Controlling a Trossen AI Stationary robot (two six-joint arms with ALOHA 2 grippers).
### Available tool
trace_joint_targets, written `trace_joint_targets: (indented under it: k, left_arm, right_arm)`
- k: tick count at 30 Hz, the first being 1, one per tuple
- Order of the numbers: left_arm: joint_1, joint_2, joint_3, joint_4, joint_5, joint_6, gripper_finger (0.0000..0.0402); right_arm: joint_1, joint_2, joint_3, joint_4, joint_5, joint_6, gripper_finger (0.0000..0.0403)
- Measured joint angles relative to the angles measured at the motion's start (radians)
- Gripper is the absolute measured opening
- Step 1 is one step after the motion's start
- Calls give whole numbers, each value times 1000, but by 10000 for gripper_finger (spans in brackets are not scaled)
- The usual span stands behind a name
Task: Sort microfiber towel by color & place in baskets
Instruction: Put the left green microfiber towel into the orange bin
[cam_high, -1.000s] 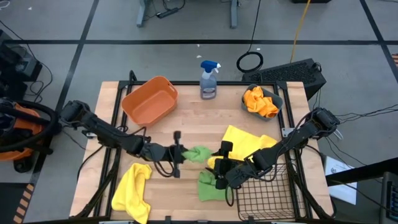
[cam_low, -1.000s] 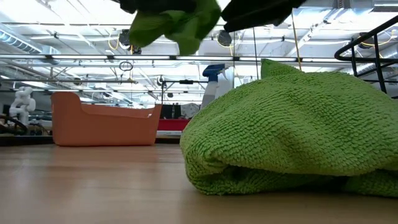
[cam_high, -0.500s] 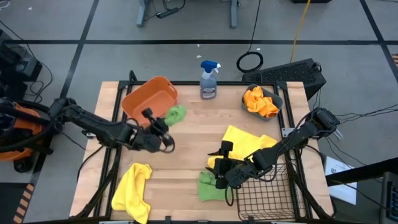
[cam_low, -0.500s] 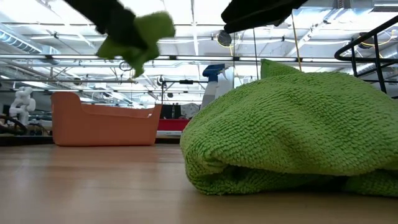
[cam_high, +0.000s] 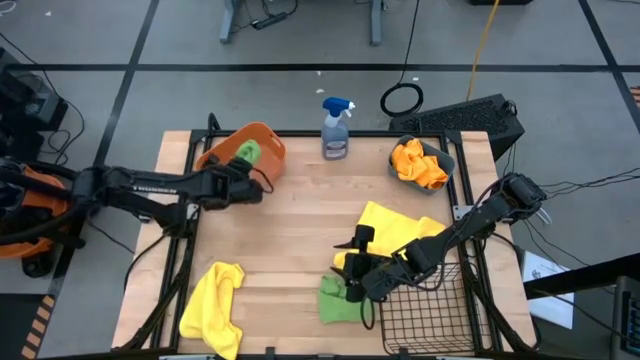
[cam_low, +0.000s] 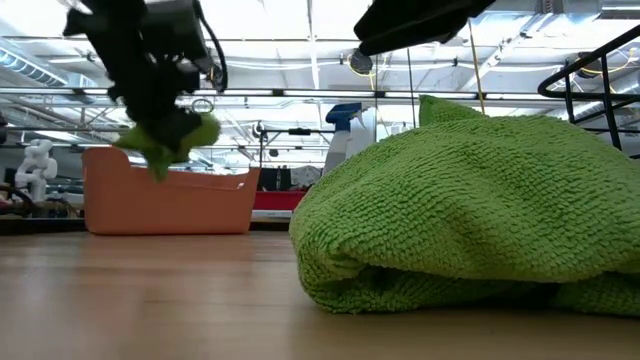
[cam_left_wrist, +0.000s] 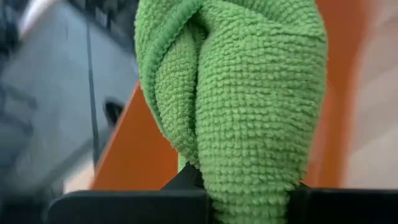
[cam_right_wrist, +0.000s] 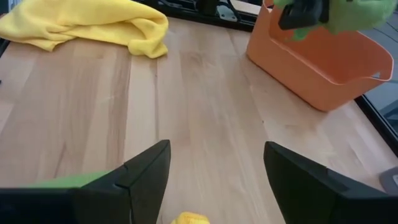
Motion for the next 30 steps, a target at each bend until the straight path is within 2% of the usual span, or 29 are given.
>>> trace_joint_targets:
  k: [3,6,15,20,25,30]
  left_arm:
    - [75,0,-23,-2,79,-33,38]
    - [113,7,-30,-2,114,0,70]
    - [125,9,-31,-4,232,45,198]
    - [125,8,-31,-4,242,38,254]
    - [125,8,-15,-44,260,27,291]
    - [120,8,32,-155,311,-16,300]
  right_arm:
    - [-1,0,0,-6,0,0,251]
    - [-1,0,0,-9,-2,1,251]
    - [0,0,0,-9,-4,9,251]
    - [0,0,0,-9,-5,14,251]
    - [0,0,0,-8,-5,15,251]
    - [0,0,0,-7,-6,15,251]
